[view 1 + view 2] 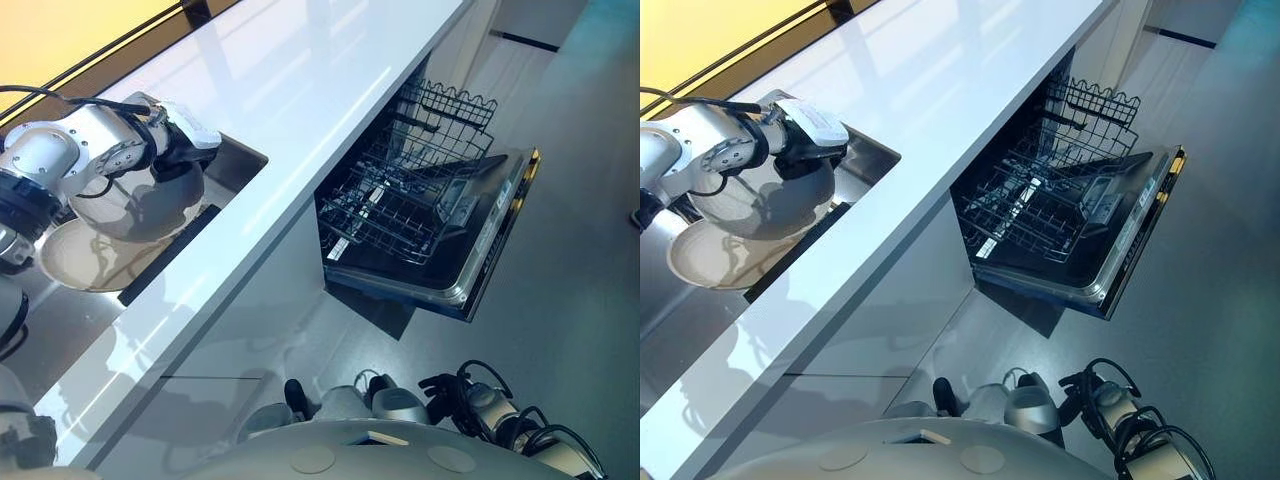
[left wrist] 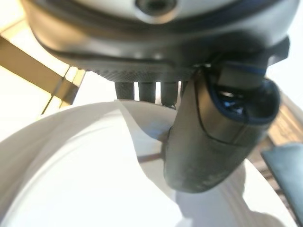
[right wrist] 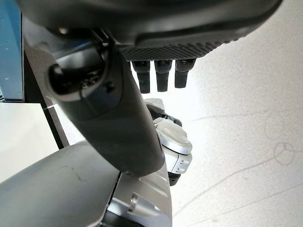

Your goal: Pick up plates and place into dishwasher.

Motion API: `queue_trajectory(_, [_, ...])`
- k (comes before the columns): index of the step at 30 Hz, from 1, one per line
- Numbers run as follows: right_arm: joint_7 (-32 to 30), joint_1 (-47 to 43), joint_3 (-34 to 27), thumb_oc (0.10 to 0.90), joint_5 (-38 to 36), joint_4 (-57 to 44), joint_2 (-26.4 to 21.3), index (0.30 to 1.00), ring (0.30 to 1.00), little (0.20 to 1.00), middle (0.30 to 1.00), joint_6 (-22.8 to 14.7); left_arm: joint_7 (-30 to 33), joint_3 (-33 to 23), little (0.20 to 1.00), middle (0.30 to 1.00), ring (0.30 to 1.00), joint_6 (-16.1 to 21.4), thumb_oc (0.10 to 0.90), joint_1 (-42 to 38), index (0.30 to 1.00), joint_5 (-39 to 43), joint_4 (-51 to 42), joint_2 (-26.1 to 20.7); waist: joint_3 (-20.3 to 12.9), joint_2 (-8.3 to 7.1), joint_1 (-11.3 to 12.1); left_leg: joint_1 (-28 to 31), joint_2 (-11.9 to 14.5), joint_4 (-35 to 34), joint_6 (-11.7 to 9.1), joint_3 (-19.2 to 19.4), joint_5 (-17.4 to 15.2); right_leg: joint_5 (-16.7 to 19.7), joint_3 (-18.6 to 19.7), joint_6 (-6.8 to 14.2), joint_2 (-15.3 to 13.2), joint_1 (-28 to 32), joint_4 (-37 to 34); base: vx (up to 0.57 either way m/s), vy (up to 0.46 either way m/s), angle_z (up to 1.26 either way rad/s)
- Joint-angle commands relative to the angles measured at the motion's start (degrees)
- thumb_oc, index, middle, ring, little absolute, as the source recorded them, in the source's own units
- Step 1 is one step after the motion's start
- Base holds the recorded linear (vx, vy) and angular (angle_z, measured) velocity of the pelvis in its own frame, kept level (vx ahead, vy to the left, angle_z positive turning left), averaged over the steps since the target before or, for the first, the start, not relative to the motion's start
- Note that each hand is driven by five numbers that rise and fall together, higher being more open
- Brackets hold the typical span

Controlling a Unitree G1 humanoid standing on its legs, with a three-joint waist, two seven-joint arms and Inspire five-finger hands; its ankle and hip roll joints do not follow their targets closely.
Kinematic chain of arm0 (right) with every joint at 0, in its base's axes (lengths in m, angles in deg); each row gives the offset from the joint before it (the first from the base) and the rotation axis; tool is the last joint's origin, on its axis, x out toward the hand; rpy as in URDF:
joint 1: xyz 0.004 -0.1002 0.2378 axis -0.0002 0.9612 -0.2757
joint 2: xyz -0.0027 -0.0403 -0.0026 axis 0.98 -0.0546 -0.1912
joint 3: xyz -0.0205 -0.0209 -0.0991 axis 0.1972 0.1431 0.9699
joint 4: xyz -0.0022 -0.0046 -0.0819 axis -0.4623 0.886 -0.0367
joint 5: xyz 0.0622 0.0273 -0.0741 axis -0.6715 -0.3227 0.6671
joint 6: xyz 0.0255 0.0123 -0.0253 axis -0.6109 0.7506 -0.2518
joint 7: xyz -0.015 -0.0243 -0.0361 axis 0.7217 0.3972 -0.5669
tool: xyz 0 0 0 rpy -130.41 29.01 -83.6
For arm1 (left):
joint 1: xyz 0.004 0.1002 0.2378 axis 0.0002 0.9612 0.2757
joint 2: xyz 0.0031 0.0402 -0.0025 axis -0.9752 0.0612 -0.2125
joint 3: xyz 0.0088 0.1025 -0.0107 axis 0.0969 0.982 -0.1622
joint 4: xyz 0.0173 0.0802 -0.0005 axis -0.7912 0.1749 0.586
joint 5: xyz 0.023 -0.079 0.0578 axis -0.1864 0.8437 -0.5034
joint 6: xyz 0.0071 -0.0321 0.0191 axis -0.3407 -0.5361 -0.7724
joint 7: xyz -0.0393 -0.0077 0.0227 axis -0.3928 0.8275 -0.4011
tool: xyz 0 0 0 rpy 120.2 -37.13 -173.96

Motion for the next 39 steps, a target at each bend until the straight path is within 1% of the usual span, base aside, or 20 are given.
queue_trajectory(1, [0.4,-0.5,1.0,0.8,0.1,0.1,-4.2,0.9,0.9,0.9,0.9,-1.2,4.8,0.6,0.2,0.3,0.3,-2.6,0.1,-11.9,0.3,-3.6,2.4,-4.5,-2.7,2.79,0.5,1.8,-6.2,2.7,4.2,-1.9,-9.2,1.7,-1.8,3.0,2.9,-3.3,1.6,-0.04,-0.002,0.01])
queue_trajectory(10, [0.1,-0.2,1.6,0.8,0.5,-0.9,-4.3,0.9,0.9,0.9,0.9,-1.4,10.8,-0.1,0.2,0.3,0.3,-6.2,0.1,-11.9,0.3,-6.6,1.5,-7.4,-3.5,3.0,1.1,2.6,-6.0,1.5,3.7,-2.8,-8.7,1.3,-2.4,2.6,3.3,-2.4,1.0,-0.04,0.0,0.07])
queue_trajectory(15, [-4.0,0.3,-0.1,0.8,-5.2,-6.0,-5.4,0.9,0.9,0.9,0.9,-5.3,14.4,-1.7,0.2,0.3,0.3,-9.9,0.1,-11.3,0.3,-3.4,0.5,-9.8,-3.7,2.9,1.3,3.1,-5.7,1.1,3.4,-3.1,-8.7,1.3,-2.5,2.5,3.4,-1.8,0.6,-0.05,-0.005,0.01])
queue_trajectory(16, [-2.2,0.1,-0.9,0.8,-6.5,-11.4,-6.2,0.9,0.9,0.9,0.9,-5.5,14.8,-2.5,0.2,0.3,0.3,-11.6,0.1,-11.0,0.3,-1.5,-1.2,-10.9,-3.8,2.68,1.3,3.0,-5.6,1.2,3.3,-3.1,-8.6,1.3,-2.6,2.5,3.4,-1.9,0.7,-0.06,-0.028,0.01])
queue_trajectory(17, [-1.9,-0.1,-1.1,0.8,-8.3,-15.3,-6.8,0.9,0.9,0.9,0.9,-2.7,15.8,-3.6,0.2,0.3,0.3,-12.1,0.1,-10.4,0.3,-1.2,-1.9,-11.4,-3.8,2.39,1.4,3.0,-5.6,1.3,3.3,-3.1,-8.7,1.2,-2.8,2.4,3.3,-1.9,0.7,-0.08,-0.044,0.0])
queue_trajectory(20, [10.2,1.7,-2.6,0.8,-10.3,-20.1,-7.2,0.9,0.9,0.9,0.9,-5.5,18.2,-9.6,0.2,0.3,0.3,-14.3,0.1,-6.6,0.3,0.8,-5.4,-14.8,-4.1,1.86,1.9,2.5,-5.3,1.6,3.4,-2.9,-8.8,1.1,-3.3,2.5,3.2,-2.3,0.8,-0.11,-0.044,-0.01])
queue_trajectory(21, [12.5,3.5,-2.6,0.8,-10.8,-26.2,-7.4,0.9,0.9,0.9,0.9,-3.9,19.3,-11.2,0.2,0.3,0.3,-15.1,0.1,-6.0,0.3,2.7,-5.8,-16.1,-4.1,1.73,1.7,2.5,-5.3,1.4,3.4,-2.8,-8.8,1.1,-3.6,2.5,3.2,-2.3,0.8,-0.16,-0.047,0.0])
queue_trajectory(22, [17.1,7.1,-3.8,0.8,-18.8,-36.7,-8.3,0.9,0.9,0.9,0.9,0.5,21.8,-12.6,0.2,0.3,0.3,-15.3,0.1,-6.1,0.3,4.5,-5.1,-18.3,-4.0,1.43,1.1,2.6,-5.1,1.1,3.3,-2.5,-8.5,1.1,-4.1,2.5,3.2,-2.3,0.8,-0.13,-0.034,0.01])
queue_trajectory(23, [17.7,7.5,-4.0,0.8,-20.5,-37.5,-8.5,0.9,0.9,0.9,0.9,0.1,22.4,-12.5,0.2,0.3,0.3,-15.3,0.1,-6.1,0.3,5.2,-4.9,-18.4,-4.0,1.42,1.0,2.7,-5.1,1.0,3.3,-2.5,-8.4,1.1,-4.1,2.5,3.2,-2.3,0.8,-0.12,-0.03,0.02])
queue_trajectory(24, [19.5,8.9,-5.2,0.8,-25.9,-40.9,-8.4,0.9,0.9,0.9,0.9,-0.1,24.6,-12.5,0.2,0.3,0.3,-15.4,0.1,-6.4,0.3,7.1,-4.1,-19.4,-4.1,1.29,0.7,2.6,-5.0,0.9,3.1,-2.2,-8.2,1.2,-4.3,2.5,3.3,-2.4,0.8,-0.09,-0.026,-0.01])
queue_trajectory(25, [20.3,10.0,-7.6,0.8,-36.0,-44.8,-7.6,0.9,0.9,0.9,0.9,-0.4,29.2,-11.6,0.2,0.3,0.3,-14.3,0.1,-7.2,0.3,10.2,-1.8,-21.0,-4.5,1.26,0.4,2.7,-4.8,0.7,2.9,-1.7,-8.1,1.3,-4.4,2.6,3.4,-2.3,0.6,-0.09,-0.028,-0.02])
queue_trajectory(27, [20.3,10.4,-10.8,0.8,-45.1,-49.0,-5.8,0.9,0.9,0.9,0.9,-1.7,32.6,-12.4,0.2,0.3,0.3,-12.9,0.1,-6.3,0.3,13.1,-0.4,-22.3,-5.1,1.02,0.4,2.8,-4.5,0.4,2.8,-1.1,-7.9,1.4,-4.6,2.7,3.5,-2.3,0.2,-0.05,-0.025,-0.01])
queue_trajectory(28, [20.2,10.5,-10.8,0.8,-45.1,-49.1,-5.9,0.9,0.9,0.9,0.9,-1.7,32.6,-12.7,0.2,0.3,0.3,-12.9,0.1,-6.0,0.3,13.1,-0.4,-22.3,-5.2,1.09,0.4,2.8,-4.5,0.4,2.8,-1.1,-8.0,1.4,-4.6,2.7,3.5,-2.3,0.2,-0.05,-0.023,0.01])
queue_trajectory(29, [19.7,10.4,-12.5,0.8,-50.4,-51.9,-4.6,0.9,0.9,0.9,0.9,-2.6,35.0,-15.1,0.2,0.3,0.3,-12.4,0.1,-3.8,0.3,14.4,-0.5,-22.8,-5.5,0.86,0.5,2.8,-4.3,0.3,2.7,-0.9,-7.9,1.4,-4.6,2.7,3.5,-2.2,0.0,-0.03,-0.013,0.01])
queue_trajectory(31, [19.6,10.2,-15.2,0.8,-52.7,-55.8,-2.9,0.9,0.9,0.9,0.9,-3.2,36.7,-20.7,0.2,0.3,0.3,-11.7,0.1,1.8,0.3,16.3,-2.1,-23.6,-5.8,0.66,0.7,2.9,-4.1,0.1,2.7,-0.8,-8.0,1.3,-4.7,2.6,3.6,-2.2,-0.1,-0.05,-0.013,0.0])
queue_trajectory(34, [18.7,9.8,-18.2,0.8,-50.0,-64.7,-3.1,0.9,0.9,0.9,0.9,-5.6,40.1,-34.3,0.2,0.3,0.3,-11.4,0.1,15.4,0.3,18.3,-6.6,-23.4,-6.4,0.52,1.2,2.7,-3.9,0.1,2.7,-0.8,-8.1,1.0,-4.9,2.4,3.7,-2.2,-0.3,-0.04,-0.001,-0.02])
queue_trajectory(36, [15.5,8.7,-21.1,0.8,-47.7,-71.1,-4.6,0.9,0.9,0.9,0.9,-8.2,42.8,-43.3,0.2,0.3,0.3,-10.5,0.1,25.2,0.3,20.1,-10.2,-22.2,-6.6,0.49,1.5,2.6,-3.8,0.1,2.6,-0.9,-8.0,0.8,-5.0,2.2,3.8,-2.2,-0.4,-0.03,0.002,-0.01])
queue_trajectory(37, [12.3,7.6,-22.9,0.8,-46.8,-73.3,-6.1,0.9,0.9,0.9,0.9,-12.1,44.4,-47.8,0.2,0.3,0.3,-10.1,0.1,30.0,0.3,20.6,-12.5,-21.1,-6.7,0.44,1.8,2.6,-3.6,0.1,2.7,-0.8,-8.0,0.7,-5.1,1.9,3.8,-2.2,-0.3,0.0,0.0,0.0])
queue_trajectory(38, [8.2,6.3,-24.5,0.8,-45.9,-75.6,-7.1,0.9,0.9,0.9,0.9,-13.9,45.5,-51.7,0.2,0.3,0.3,-9.6,0.1,34.2,0.3,20.7,-14.2,-19.7,-6.8,0.59,1.9,2.6,-3.6,0.1,2.7,-1.0,-8.0,0.5,-5.0,1.8,3.9,-2.1,-0.2,0.0,0.0,0.0])
queue_trajectory(39, [-5.6,3.4,-28.1,0.8,-38.7,-78.6,-9.2,0.9,0.9,0.9,0.9,-24.7,47.9,-57.1,0.2,0.3,0.3,-10.1,0.1,40.3,0.3,20.4,-19.4,-16.6,-6.6,0.66,2.2,3.1,-3.5,0.1,2.9,-1.3,-8.4,-0.2,-5.1,1.4,4.0,-1.7,0.1,0.0,0.0,0.0])
